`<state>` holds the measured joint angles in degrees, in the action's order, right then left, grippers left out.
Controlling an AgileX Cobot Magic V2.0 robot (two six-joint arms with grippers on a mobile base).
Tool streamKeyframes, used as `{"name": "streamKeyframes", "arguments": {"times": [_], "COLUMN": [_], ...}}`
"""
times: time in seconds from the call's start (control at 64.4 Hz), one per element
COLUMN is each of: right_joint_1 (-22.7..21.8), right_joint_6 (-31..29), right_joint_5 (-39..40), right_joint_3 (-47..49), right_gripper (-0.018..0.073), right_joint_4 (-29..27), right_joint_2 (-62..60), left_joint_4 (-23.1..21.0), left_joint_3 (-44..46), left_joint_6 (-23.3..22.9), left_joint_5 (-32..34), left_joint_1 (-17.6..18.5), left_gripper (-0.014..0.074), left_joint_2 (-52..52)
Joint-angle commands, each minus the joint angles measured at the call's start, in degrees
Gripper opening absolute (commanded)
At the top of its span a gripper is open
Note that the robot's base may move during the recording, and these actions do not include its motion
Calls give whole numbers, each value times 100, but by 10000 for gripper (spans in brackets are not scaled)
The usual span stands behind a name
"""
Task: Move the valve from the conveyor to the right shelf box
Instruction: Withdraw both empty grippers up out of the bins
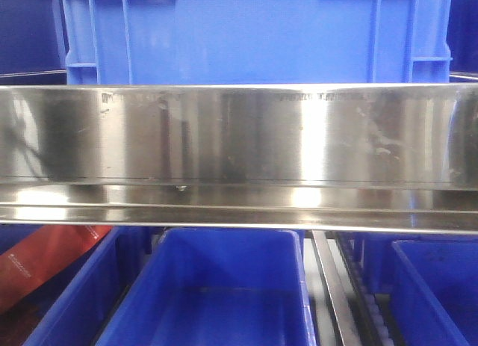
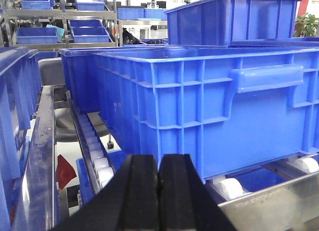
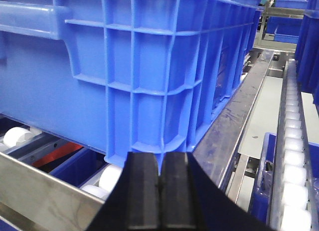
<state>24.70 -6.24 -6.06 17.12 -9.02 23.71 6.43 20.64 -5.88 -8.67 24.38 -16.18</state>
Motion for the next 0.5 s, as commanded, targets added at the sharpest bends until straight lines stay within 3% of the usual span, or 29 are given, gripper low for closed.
{"name": "streamKeyframes", "arguments": {"times": [0.0, 0.326, 0.481], "right_joint_1": [-3, -3, -3], "right_joint_6": [-33, -33, -33], "right_joint_5": [143, 143, 143], "right_joint_3": [1, 1, 1], "right_gripper": [-154, -154, -154], "right_joint_4": [52, 52, 52], "right_joint_2": [-24, -24, -24], "left_joint_4": [-26, -13, -12], "left_joint_3": [-5, -5, -109], "left_joint_6": [-27, -27, -27], "left_joint_5": [125, 113, -109], "left_joint_1": [21, 7, -610], "left_gripper": [-111, -111, -111], "left_joint_2": [31, 50, 329]}}
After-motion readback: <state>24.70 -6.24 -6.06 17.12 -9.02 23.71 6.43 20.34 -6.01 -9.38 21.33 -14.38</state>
